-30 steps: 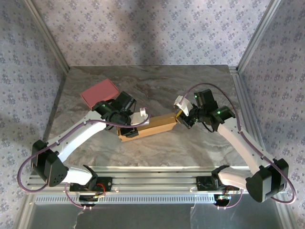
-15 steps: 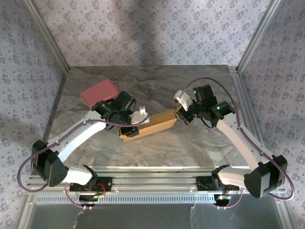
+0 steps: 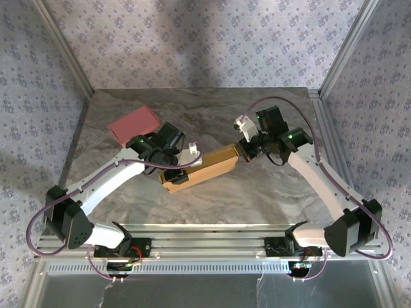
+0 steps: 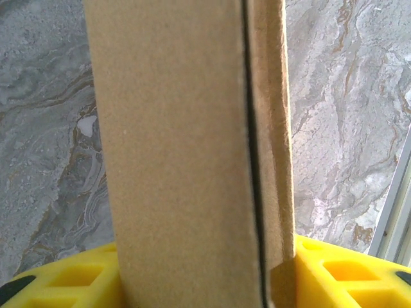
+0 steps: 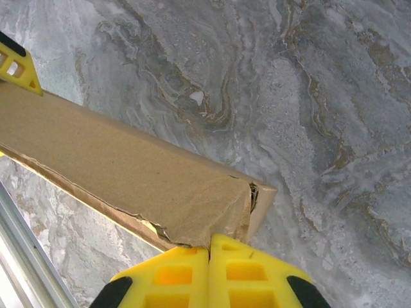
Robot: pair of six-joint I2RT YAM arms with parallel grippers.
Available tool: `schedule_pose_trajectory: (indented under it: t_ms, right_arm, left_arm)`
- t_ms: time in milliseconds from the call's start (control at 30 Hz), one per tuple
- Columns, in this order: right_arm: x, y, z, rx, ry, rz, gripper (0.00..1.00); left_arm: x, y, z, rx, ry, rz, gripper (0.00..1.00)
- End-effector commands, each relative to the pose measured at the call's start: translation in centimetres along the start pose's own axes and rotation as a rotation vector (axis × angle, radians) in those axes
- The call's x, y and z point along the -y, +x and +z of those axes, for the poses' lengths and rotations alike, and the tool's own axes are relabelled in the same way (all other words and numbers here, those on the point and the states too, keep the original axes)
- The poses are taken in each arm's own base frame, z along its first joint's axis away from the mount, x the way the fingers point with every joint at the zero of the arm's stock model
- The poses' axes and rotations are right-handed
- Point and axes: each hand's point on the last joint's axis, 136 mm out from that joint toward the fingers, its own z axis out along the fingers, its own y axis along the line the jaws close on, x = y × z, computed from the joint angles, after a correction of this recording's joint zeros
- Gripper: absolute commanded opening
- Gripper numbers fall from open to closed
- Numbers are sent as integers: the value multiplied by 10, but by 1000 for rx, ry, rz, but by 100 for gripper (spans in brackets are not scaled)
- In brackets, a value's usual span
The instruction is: Fold the paper box
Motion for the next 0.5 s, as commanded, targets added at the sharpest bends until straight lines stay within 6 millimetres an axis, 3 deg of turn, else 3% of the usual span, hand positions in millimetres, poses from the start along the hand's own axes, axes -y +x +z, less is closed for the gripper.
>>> schedule_pose_trajectory:
  t_ms: [0, 467]
  right_arm:
    - [-6, -7, -4, -14, -13, 53, 0]
    - [-2, -4, 3, -64, -2, 119, 0]
  left_arm:
    - [0, -21, -9, 61, 3, 15, 54]
    - [1, -22, -5, 45, -1, 17, 56]
